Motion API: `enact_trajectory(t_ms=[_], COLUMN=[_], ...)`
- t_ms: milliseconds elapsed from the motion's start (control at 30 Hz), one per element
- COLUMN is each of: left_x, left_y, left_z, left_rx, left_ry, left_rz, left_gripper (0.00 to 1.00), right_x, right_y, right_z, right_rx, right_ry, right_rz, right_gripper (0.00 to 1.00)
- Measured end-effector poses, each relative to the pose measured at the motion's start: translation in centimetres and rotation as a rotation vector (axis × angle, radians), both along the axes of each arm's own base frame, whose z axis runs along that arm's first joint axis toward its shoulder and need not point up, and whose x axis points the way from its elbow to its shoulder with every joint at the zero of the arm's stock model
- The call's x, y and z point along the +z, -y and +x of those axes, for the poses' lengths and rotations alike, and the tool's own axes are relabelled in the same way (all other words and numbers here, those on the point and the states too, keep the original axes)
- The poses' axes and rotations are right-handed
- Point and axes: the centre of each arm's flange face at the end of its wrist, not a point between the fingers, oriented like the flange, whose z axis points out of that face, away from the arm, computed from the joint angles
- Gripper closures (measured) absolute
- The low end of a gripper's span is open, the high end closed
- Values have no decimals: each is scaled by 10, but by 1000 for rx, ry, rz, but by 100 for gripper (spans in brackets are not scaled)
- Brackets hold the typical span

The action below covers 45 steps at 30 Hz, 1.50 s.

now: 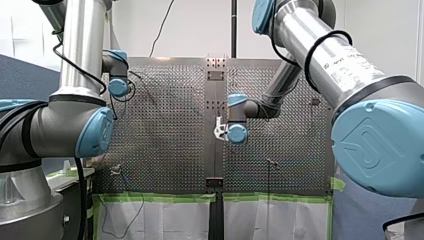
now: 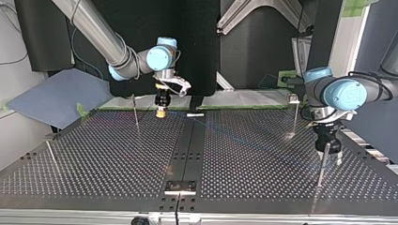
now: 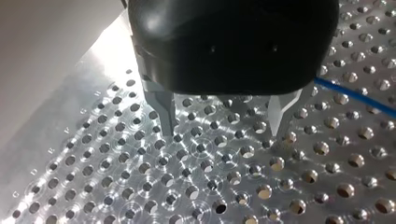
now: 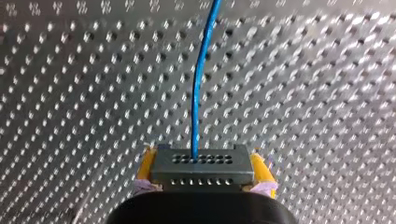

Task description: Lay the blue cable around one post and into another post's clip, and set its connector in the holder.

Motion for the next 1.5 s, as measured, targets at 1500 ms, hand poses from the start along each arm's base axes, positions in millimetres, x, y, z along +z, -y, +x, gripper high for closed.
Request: enact_trajectory(t_ms=[1500], left_x=[0], left_y=[9], left_z=[-1], left_rx=[0], left_ry=[-8], left_rz=[21], left_gripper=[0], right_x=[-132], right_y=[26], right_z=[-218], right_rx=[-311], right_ry=[35], right_rz=[57], right_gripper=[100])
